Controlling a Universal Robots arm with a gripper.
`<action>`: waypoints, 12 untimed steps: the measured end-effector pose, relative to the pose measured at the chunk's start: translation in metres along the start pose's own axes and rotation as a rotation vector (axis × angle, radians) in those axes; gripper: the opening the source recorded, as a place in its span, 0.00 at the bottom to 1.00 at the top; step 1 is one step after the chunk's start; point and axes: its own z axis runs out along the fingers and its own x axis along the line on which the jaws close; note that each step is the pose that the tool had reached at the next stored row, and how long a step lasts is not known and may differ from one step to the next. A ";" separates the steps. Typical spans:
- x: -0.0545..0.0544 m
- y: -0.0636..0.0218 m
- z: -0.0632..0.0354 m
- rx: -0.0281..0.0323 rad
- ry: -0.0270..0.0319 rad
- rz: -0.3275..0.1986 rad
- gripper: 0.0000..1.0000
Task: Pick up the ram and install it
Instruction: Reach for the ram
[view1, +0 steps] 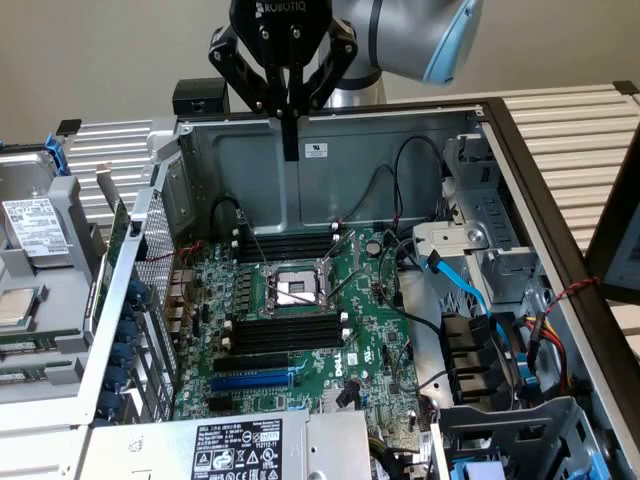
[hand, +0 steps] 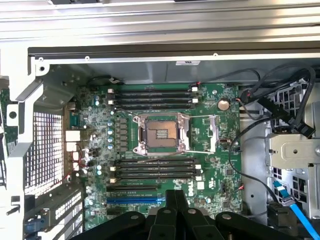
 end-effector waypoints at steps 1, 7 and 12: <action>0.005 -0.0003 0.0001 -0.0003 -0.0007 0.000 0.10; 0.032 -0.0023 -0.0005 -0.0003 -0.0018 0.000 0.10; 0.055 -0.0039 -0.0009 -0.0003 -0.0018 0.000 0.10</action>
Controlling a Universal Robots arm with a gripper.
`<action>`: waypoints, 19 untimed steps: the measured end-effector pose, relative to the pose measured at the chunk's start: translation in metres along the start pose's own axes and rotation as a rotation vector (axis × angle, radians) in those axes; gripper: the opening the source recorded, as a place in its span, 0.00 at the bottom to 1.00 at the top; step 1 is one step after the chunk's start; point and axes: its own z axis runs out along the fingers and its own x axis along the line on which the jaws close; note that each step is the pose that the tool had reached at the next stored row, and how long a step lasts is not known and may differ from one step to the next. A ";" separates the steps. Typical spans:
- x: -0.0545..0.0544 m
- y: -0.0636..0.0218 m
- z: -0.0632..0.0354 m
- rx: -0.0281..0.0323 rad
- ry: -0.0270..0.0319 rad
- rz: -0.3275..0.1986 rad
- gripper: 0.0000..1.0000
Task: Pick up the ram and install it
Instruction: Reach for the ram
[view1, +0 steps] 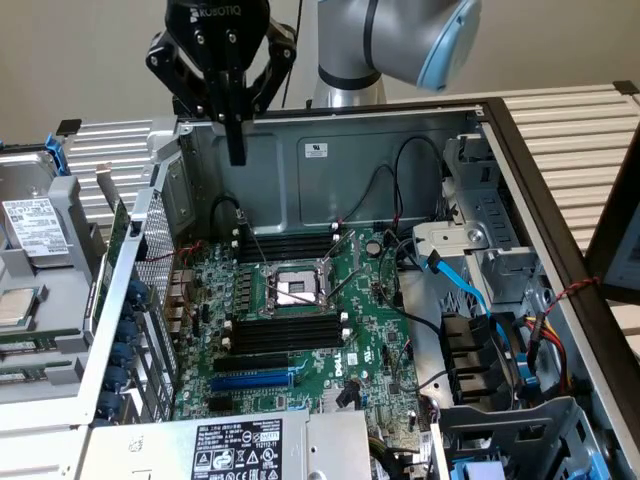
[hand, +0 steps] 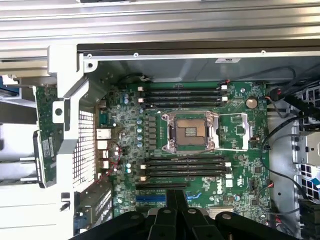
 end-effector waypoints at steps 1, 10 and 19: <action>0.005 -0.0003 -0.0001 -0.0001 0.0000 0.000 0.10; 0.046 -0.0032 -0.0012 -0.0006 0.0002 0.000 0.10; 0.086 -0.0060 -0.0023 -0.0031 0.0004 0.000 0.10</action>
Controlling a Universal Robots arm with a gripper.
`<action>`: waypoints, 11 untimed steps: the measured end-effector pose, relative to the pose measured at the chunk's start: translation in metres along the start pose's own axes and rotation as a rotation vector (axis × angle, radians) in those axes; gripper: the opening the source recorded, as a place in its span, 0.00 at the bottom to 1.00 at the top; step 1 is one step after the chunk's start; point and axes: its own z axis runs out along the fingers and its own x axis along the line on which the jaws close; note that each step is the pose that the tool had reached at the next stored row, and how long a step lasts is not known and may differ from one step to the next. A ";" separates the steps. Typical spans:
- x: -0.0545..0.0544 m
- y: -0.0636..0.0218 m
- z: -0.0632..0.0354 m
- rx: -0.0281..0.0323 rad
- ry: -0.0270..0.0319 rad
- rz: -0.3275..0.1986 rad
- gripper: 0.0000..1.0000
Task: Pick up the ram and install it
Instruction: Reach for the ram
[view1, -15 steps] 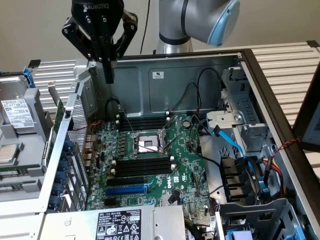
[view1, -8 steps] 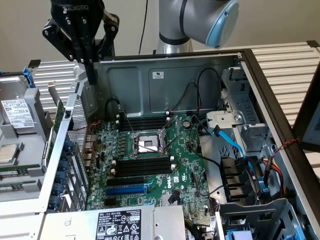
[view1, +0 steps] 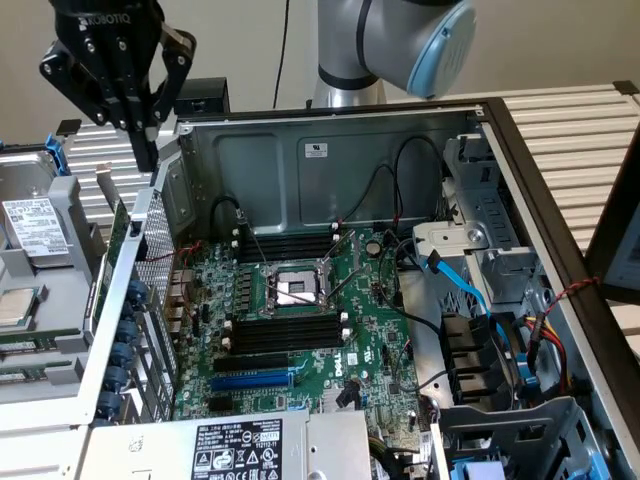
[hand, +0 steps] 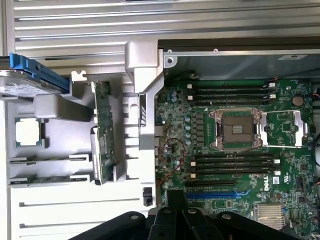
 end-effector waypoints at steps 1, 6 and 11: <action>0.004 -0.0003 -0.0001 -0.0002 0.0003 0.000 0.10; 0.027 -0.0019 -0.0007 -0.0008 0.0071 0.000 0.10; 0.042 -0.0030 -0.0005 0.0011 0.0345 0.002 0.10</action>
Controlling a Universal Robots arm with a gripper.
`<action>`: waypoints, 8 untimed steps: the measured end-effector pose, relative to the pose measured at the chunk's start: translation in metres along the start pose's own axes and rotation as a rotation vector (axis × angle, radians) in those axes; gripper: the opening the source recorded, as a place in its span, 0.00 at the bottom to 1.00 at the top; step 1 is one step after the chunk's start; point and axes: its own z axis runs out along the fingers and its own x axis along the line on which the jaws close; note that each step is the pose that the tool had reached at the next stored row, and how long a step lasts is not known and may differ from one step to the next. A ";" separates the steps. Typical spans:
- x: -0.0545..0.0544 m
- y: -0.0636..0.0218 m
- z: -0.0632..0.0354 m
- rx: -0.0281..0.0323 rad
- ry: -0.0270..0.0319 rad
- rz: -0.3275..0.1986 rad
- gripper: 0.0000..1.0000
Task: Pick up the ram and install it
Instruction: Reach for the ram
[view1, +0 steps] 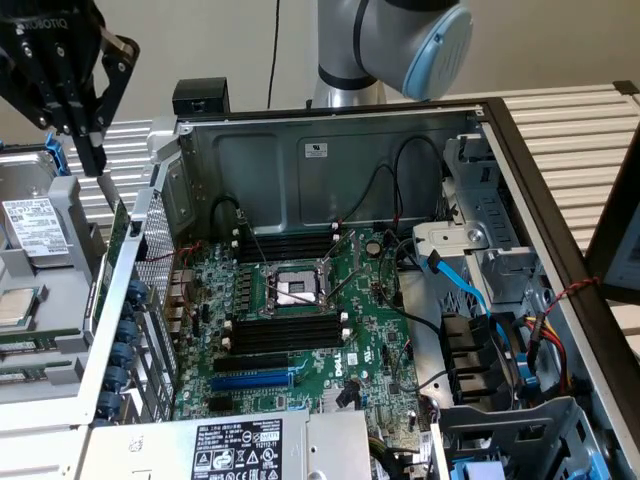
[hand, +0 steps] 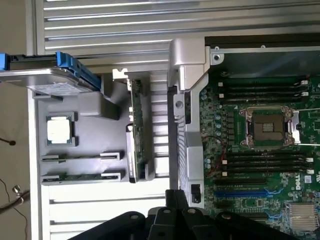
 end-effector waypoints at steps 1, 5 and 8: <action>0.002 -0.0001 0.0004 0.0004 0.0078 0.000 0.10; 0.009 -0.0008 0.0017 0.0032 0.0444 0.002 0.10; 0.025 -0.0021 0.0061 0.0070 0.0987 0.005 0.10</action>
